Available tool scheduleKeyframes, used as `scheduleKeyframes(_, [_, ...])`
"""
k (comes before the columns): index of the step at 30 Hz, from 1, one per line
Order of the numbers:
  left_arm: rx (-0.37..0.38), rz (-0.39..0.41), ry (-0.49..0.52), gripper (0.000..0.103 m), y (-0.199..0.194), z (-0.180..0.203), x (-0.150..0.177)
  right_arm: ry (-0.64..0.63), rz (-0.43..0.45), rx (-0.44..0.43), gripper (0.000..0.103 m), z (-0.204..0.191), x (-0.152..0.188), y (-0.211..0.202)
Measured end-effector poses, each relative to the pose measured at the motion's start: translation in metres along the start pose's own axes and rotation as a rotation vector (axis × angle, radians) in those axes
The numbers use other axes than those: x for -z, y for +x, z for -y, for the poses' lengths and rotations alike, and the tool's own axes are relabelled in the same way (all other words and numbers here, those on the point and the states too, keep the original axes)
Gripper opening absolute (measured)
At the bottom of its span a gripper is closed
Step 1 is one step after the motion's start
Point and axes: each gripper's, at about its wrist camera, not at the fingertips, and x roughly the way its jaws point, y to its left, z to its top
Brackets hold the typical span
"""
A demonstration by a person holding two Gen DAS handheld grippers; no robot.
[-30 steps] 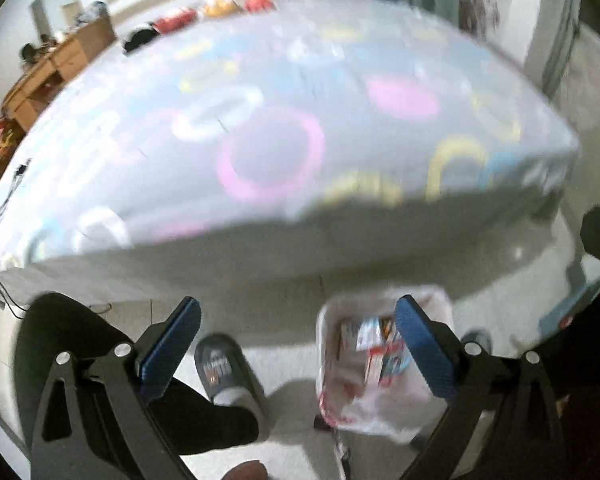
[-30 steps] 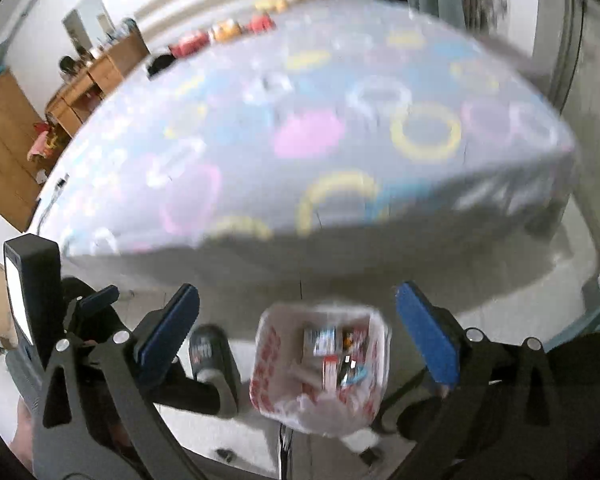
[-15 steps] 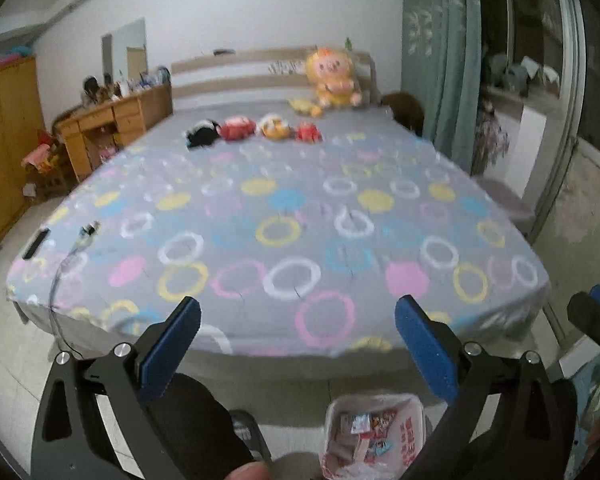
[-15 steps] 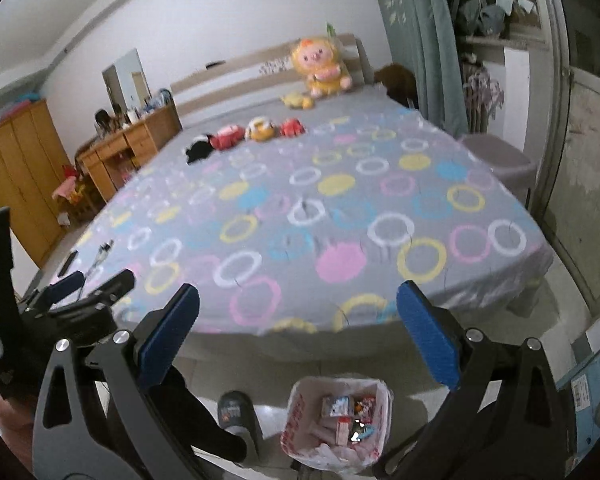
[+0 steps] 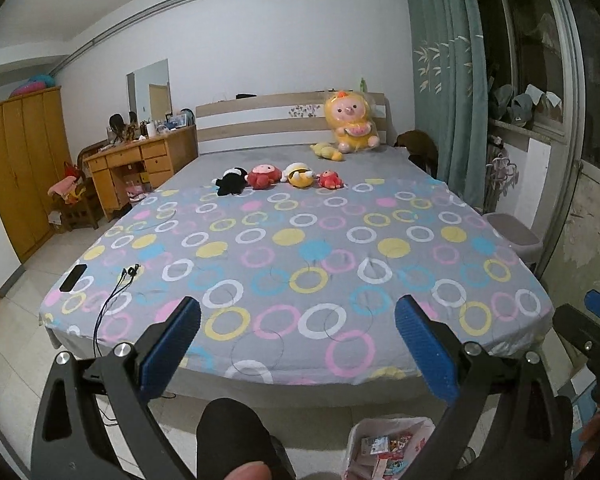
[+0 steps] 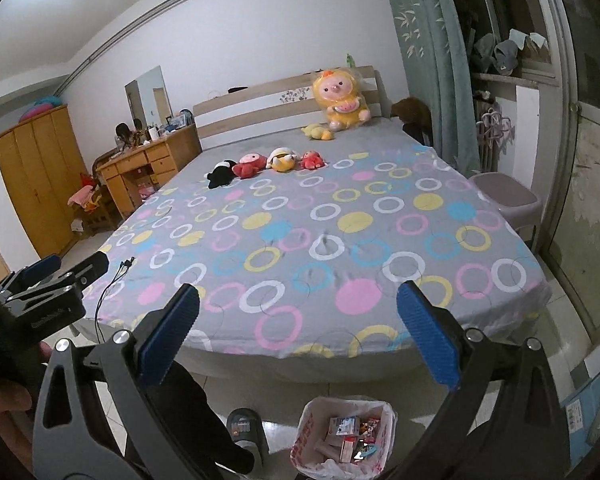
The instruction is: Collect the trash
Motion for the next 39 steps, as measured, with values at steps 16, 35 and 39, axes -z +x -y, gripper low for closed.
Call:
scheduleKeyframes(16, [-0.007,0.01,-0.004,0.095,-0.007,-0.001,-0.004,0.003,0.007,0.004,0.096,-0.001,0.0,-0.003])
scheduleKeyframes(35, [-0.011,0.016,-0.003,0.095,-0.015,-0.003,-0.01,0.001,0.007,0.003,0.096,-0.001,0.001,-0.006])
scheduleKeyframes(39, [-0.01,0.018,-0.004,0.095,-0.016,-0.003,-0.012,0.001,0.008,0.001,0.096,-0.001,0.0,-0.01])
